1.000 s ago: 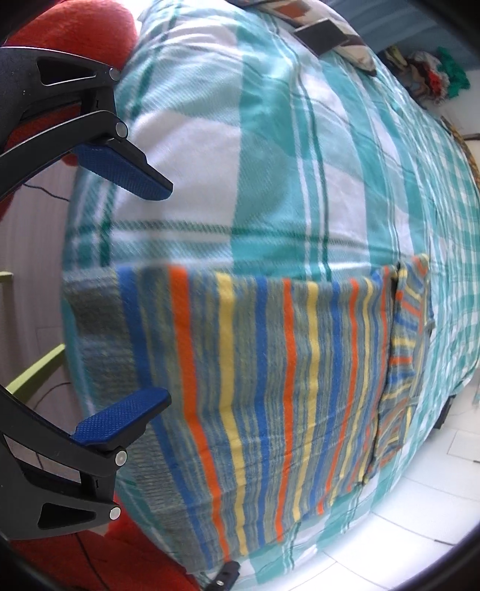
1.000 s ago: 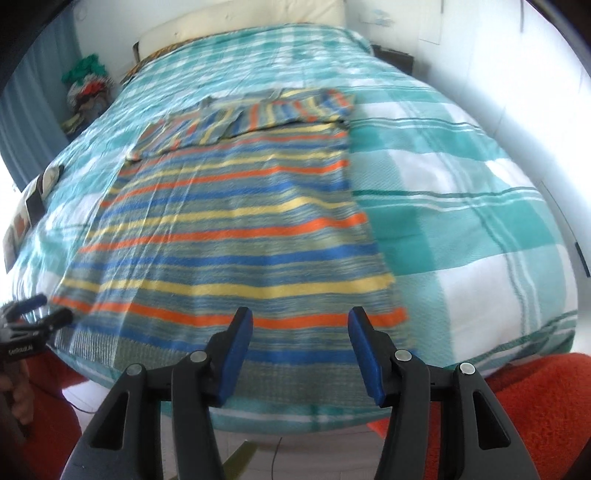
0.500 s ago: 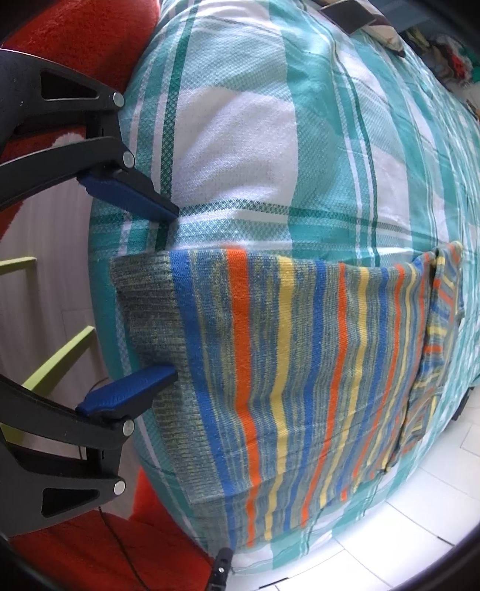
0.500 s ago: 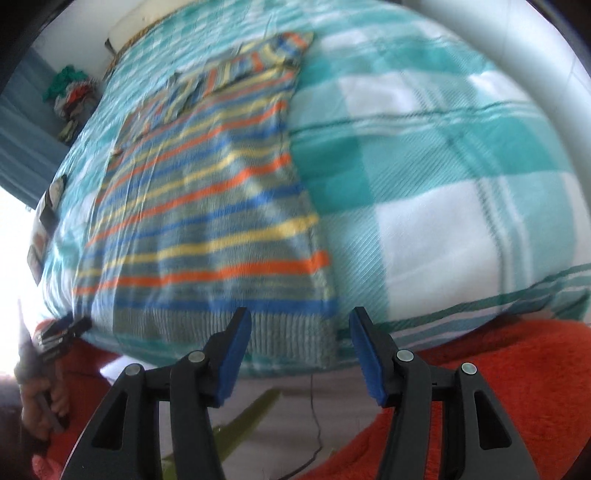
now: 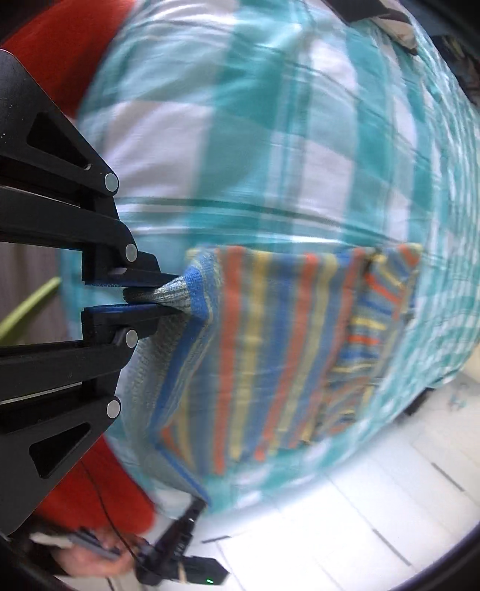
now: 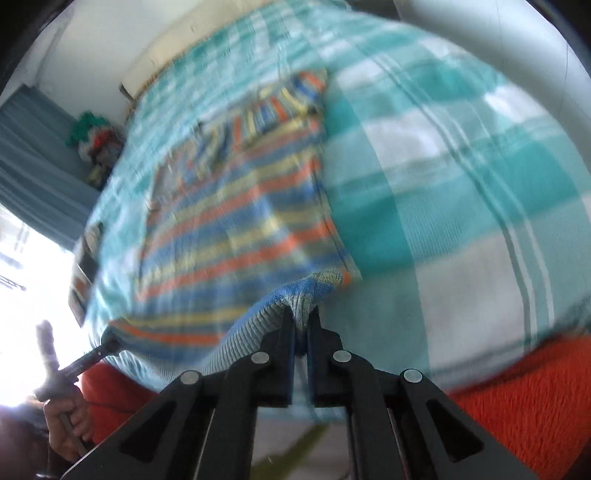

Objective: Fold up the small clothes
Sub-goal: 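Grasp the sweater hem with the left gripper while the right gripper grasps it too, then lift the hem with both grippers and fold it up onto the collar, release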

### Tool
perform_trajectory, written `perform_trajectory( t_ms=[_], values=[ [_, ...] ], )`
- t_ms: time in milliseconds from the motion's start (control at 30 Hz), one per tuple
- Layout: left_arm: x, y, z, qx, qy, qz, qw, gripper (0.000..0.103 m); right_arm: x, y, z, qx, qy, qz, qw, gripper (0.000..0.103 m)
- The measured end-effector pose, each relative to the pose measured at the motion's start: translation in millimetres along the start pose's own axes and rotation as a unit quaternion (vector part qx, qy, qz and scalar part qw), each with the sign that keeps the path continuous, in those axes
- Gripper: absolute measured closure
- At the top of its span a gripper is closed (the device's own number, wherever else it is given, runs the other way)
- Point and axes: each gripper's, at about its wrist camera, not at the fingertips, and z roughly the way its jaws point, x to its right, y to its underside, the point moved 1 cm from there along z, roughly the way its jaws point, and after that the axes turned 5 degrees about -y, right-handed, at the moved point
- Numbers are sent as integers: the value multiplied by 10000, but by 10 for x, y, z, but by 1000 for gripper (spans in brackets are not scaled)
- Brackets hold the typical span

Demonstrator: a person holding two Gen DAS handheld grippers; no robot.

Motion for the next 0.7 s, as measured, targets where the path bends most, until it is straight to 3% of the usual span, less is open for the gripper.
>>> perform_trajectory(
  t_ms=[167, 300, 467, 700],
  values=[
    [-12, -987, 163, 562, -25, -114, 9984, 98, -153, -859, 256, 752, -26, -30, 9972, 98],
    [23, -1729, 454, 723, -222, -105, 9971, 98, -278, -1613, 539, 1057, 89, -195, 9942, 98],
    [41, -2424, 887, 680, -460, -60, 9966, 98, -298, -2369, 1064, 972, 232, -248, 9947, 98],
    [-37, -2920, 1525, 382, -779, -56, 9962, 97, -109, -2861, 1803, 573, 377, -313, 9972, 98]
  ],
)
